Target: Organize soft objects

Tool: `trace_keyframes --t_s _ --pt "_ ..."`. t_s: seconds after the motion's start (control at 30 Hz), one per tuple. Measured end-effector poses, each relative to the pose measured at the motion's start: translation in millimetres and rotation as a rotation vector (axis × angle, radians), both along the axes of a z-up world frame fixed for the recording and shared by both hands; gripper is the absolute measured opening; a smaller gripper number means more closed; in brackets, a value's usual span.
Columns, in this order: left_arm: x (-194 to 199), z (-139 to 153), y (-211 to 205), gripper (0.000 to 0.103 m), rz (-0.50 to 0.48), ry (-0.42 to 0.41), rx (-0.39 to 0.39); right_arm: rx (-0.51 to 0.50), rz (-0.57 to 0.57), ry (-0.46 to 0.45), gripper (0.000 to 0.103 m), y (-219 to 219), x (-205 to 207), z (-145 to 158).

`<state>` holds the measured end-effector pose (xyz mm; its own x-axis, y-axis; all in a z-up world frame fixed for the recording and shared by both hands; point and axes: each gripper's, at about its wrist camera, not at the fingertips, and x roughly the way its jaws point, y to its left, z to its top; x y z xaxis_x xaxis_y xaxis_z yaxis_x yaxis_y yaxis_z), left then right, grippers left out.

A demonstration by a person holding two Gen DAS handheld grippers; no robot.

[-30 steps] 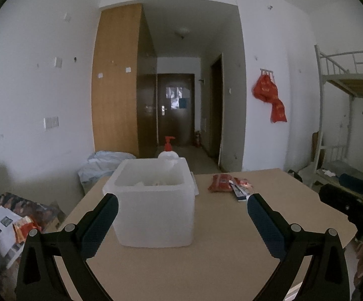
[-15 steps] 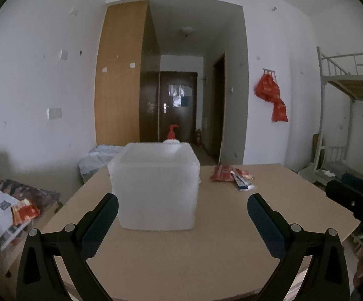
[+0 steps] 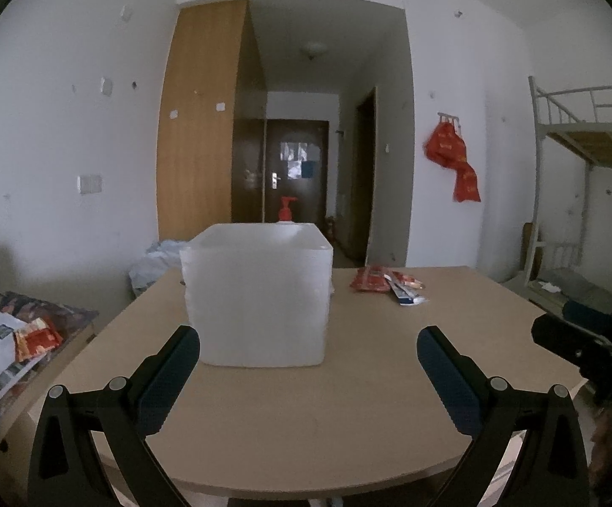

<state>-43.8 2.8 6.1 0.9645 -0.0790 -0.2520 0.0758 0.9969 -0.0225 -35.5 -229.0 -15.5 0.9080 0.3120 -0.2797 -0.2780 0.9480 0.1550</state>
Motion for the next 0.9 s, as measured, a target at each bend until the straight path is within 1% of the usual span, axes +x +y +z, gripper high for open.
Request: trace_keyframes --t_s 0.23,0.6,0.9 --pt "5.1 1.6 -1.7 0.103 -0.007 0.009 -0.001 0.003 0.003 0.003 0.103 1.2 1.1 1.7" --pt "2.1 -0.7 -2.4 0.103 0.002 0.004 0.009 0.003 0.018 0.000 0.103 4.5 0.6 1.5" --pt "1.8 0.2 -3.3 0.103 0.006 -0.001 0.003 0.004 0.024 0.007 0.103 1.9 2.0 1.1"
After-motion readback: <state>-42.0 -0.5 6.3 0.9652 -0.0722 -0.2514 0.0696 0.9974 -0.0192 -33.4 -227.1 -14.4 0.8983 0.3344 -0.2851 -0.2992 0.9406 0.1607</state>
